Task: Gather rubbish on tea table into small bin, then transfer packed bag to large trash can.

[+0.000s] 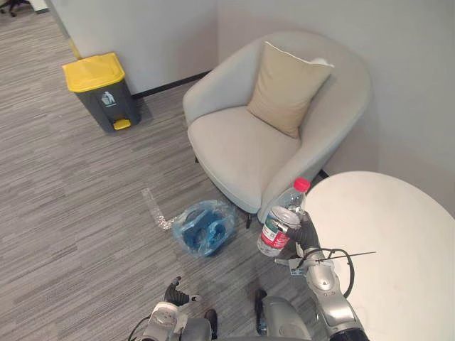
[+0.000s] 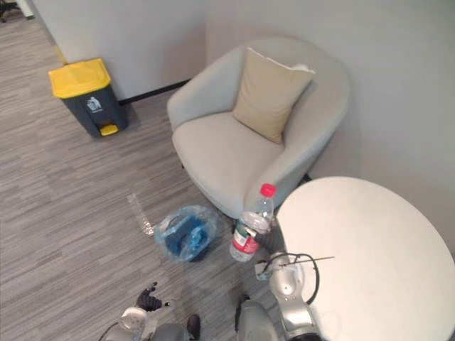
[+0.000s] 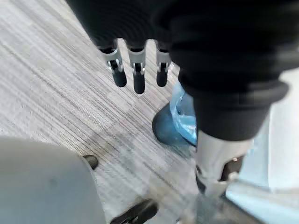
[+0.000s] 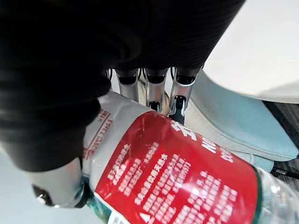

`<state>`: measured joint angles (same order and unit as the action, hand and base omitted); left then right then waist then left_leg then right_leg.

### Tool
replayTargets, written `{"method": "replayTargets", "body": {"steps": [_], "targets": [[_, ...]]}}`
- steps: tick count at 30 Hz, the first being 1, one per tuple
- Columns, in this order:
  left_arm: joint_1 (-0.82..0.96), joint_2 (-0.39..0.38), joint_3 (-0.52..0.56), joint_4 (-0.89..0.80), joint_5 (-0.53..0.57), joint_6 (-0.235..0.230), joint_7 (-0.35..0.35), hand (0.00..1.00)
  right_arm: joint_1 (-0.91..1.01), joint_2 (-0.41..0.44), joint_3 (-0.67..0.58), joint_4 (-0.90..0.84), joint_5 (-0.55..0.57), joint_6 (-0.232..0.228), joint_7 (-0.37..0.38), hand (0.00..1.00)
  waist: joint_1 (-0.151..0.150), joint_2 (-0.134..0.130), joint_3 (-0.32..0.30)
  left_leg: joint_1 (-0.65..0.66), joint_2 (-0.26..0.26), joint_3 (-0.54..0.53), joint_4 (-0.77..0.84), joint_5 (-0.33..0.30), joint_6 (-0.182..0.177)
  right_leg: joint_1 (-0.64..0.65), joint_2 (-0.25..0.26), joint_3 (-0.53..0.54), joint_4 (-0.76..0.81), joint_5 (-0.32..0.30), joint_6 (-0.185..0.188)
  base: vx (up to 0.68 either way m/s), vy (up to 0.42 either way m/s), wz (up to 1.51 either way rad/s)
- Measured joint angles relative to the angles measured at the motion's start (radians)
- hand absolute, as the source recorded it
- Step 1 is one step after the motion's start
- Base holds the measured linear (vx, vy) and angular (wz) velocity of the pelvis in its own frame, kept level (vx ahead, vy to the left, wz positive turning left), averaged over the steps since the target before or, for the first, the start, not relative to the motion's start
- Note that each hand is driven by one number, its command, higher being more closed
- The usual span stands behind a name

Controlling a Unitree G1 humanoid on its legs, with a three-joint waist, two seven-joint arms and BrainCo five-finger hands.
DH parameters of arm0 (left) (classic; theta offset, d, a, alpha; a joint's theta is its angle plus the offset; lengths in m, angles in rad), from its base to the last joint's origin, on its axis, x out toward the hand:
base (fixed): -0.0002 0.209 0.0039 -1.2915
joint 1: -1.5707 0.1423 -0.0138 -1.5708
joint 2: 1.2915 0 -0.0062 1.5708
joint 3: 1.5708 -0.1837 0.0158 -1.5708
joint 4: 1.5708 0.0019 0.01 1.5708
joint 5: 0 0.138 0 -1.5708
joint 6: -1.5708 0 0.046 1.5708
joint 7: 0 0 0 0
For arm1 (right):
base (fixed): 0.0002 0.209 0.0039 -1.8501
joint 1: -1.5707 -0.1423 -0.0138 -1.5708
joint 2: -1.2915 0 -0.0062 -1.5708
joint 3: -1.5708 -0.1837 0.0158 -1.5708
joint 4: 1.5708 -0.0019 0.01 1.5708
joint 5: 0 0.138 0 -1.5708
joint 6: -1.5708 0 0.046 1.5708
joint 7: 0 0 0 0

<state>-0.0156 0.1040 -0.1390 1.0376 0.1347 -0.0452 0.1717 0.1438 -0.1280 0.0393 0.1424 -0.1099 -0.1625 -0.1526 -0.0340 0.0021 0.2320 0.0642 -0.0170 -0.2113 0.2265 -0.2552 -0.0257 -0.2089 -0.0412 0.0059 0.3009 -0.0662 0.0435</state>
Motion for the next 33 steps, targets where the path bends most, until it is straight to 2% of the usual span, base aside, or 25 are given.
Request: {"method": "replayTargets", "body": {"steps": [1, 2, 3, 5, 6, 8, 10, 11, 12, 14, 18, 23, 26, 29, 31, 33], "targets": [[0.008, -0.016, 0.006, 0.0, 0.0, 0.005, 0.0, 0.0, 0.014, -0.002, -0.02, 0.0, 0.001, 0.007, 0.003, 1.0, 0.001, 0.021, -0.014, -0.012, 0.03, -0.025, 0.008, -0.01, -0.025, -0.001, 0.011, -0.058, 0.005, -0.022, -0.02, 0.42, -0.338, 0.97], [0.01, -0.023, 0.011, 0.001, 0.001, 0.009, 0.0, 0.0, 0.017, 0.0, -0.034, 0.0, 0.001, 0.011, 0.005, 1.0, -0.001, 0.042, -0.025, -0.022, 0.045, -0.034, 0.012, -0.01, -0.03, 0.001, 0.014, -0.094, 0.009, -0.025, -0.042, 0.35, -0.244, 1.02], [0.01, -0.034, 0.015, 0.005, 0.001, 0.013, -0.001, 0.0, 0.019, -0.001, -0.051, 0.0, 0.001, 0.016, 0.004, 1.0, -0.015, 0.049, -0.03, -0.037, 0.066, -0.03, 0.023, -0.004, -0.04, 0.014, 0.018, -0.145, 0.005, -0.031, -0.054, 0.35, -0.227, 1.09], [0.008, -0.051, 0.031, 0.004, 0.002, 0.014, -0.002, 0.0, 0.022, 0.0, -0.076, -0.001, 0.002, 0.019, 0.001, 1.0, -0.017, 0.05, -0.03, -0.058, 0.113, 0.029, 0.052, 0.021, -0.081, 0.084, 0.032, -0.218, -0.04, -0.03, -0.056, 0.31, -0.197, 1.27], [0.008, -0.052, 0.031, 0.002, 0.002, 0.014, -0.002, 0.0, 0.022, 0.0, -0.078, -0.002, 0.003, 0.019, -0.003, 1.0, -0.017, 0.049, -0.03, -0.056, 0.121, 0.052, 0.059, 0.024, -0.082, 0.105, 0.035, -0.224, -0.051, -0.029, -0.058, 0.25, -0.115, 1.15], [0.01, -0.052, 0.008, -0.006, 0.002, 0.014, -0.001, 0.0, 0.002, 0.001, -0.076, -0.005, 0.003, 0.016, -0.015, 1.0, -0.014, 0.048, -0.029, -0.049, 0.16, 0.189, 0.04, 0.026, -0.076, 0.175, 0.038, -0.226, -0.089, -0.028, -0.06, 0.14, -0.018, 0.86], [0.009, -0.052, -0.009, -0.008, 0.003, 0.013, -0.002, 0.0, -0.013, 0.001, -0.076, -0.006, 0.003, 0.015, -0.018, 1.0, -0.013, 0.05, -0.032, -0.067, 0.179, 0.25, 0.013, 0.04, -0.061, 0.182, 0.032, -0.235, -0.103, -0.028, -0.06, 0.01, 0.07, 0.54], [0.001, -0.051, -0.011, -0.01, 0.015, 0.013, -0.002, 0.0, -0.029, 0.002, -0.077, -0.006, 0.003, 0.014, -0.023, 1.0, -0.008, 0.047, -0.031, -0.082, 0.179, 0.289, -0.009, 0.064, -0.088, 0.18, 0.017, -0.253, -0.115, -0.029, -0.056, -0.01, 0.12, 0.38], [-0.003, -0.049, -0.011, -0.008, 0.021, 0.014, -0.002, 0.0, -0.03, 0.002, -0.078, -0.006, 0.003, 0.015, -0.024, 1.0, -0.002, 0.044, -0.032, -0.081, 0.171, 0.289, -0.015, 0.071, -0.088, 0.18, 0.01, -0.254, -0.12, -0.029, -0.052, 0.0, 0.16, 0.31], [-0.002, -0.038, -0.02, -0.005, 0.023, 0.015, -0.001, 0.0, -0.023, 0.027, -0.068, -0.008, 0.002, 0.015, -0.024, 1.0, 0.005, 0.029, -0.039, -0.081, 0.138, 0.282, -0.018, 0.082, -0.082, 0.202, -0.013, -0.255, -0.163, -0.023, -0.028, 0.02, 0.135, 0.22], [0.002, -0.017, -0.028, -0.004, 0.023, 0.014, 0.0, 0.0, -0.008, 0.049, -0.044, 0.014, -0.002, 0.015, -0.021, 1.0, 0.025, 0.029, -0.045, -0.04, 0.113, 0.316, -0.036, 0.084, -0.078, 0.247, -0.027, -0.21, -0.229, 0.013, -0.001, 0.0, 0.112, -0.17], [0.005, -0.005, -0.028, 0.016, 0.031, 0.012, 0.0, 0.0, -0.025, 0.044, -0.002, 0.076, -0.008, 0.016, -0.019, 1.0, 0.018, 0.033, -0.047, -0.022, 0.103, 0.366, -0.068, 0.096, -0.06, 0.225, -0.03, -0.153, -0.237, 0.033, 0.003, -0.05, 0.029, -0.35], [0.002, -0.004, -0.023, 0.015, 0.028, 0.009, 0.002, 0.0, -0.065, 0.025, 0.055, 0.13, -0.011, 0.017, -0.018, 1.0, 0.019, 0.035, -0.045, -0.068, 0.1, 0.393, -0.058, 0.103, -0.048, 0.163, -0.031, -0.12, -0.227, 0.054, 0.003, -0.11, 0.007, -0.3], [-0.032, -0.005, 0.005, 0.013, -0.012, 0.005, 0.015, 0.0, -0.166, -0.007, 0.121, 0.193, -0.028, 0.016, -0.018, 1.0, 0.021, 0.049, 0.015, -0.189, 0.098, 0.392, 0.037, 0.09, -0.032, 0.059, -0.041, -0.107, -0.153, 0.055, 0.004, -0.22, 0.013, -0.03], [-0.075, -0.006, 0.037, 0.001, -0.067, 0.004, 0.036, 0.0, -0.249, -0.029, 0.151, 0.203, -0.049, 0.018, -0.024, 1.0, 0.029, 0.066, 0.081, -0.313, 0.1, 0.367, 0.129, 0.077, -0.021, -0.043, -0.048, -0.115, -0.087, 0.052, 0.006, -0.27, 0.04, 0.29], [-0.109, -0.008, 0.065, -0.017, -0.123, 0.003, 0.064, 0.0, -0.303, -0.034, 0.164, 0.203, -0.05, 0.021, -0.033, 1.0, 0.037, 0.073, 0.129, -0.416, 0.096, 0.336, 0.185, 0.076, -0.018, -0.13, -0.064, -0.145, -0.03, 0.047, 0.005, -0.26, 0.042, 0.53]]}}
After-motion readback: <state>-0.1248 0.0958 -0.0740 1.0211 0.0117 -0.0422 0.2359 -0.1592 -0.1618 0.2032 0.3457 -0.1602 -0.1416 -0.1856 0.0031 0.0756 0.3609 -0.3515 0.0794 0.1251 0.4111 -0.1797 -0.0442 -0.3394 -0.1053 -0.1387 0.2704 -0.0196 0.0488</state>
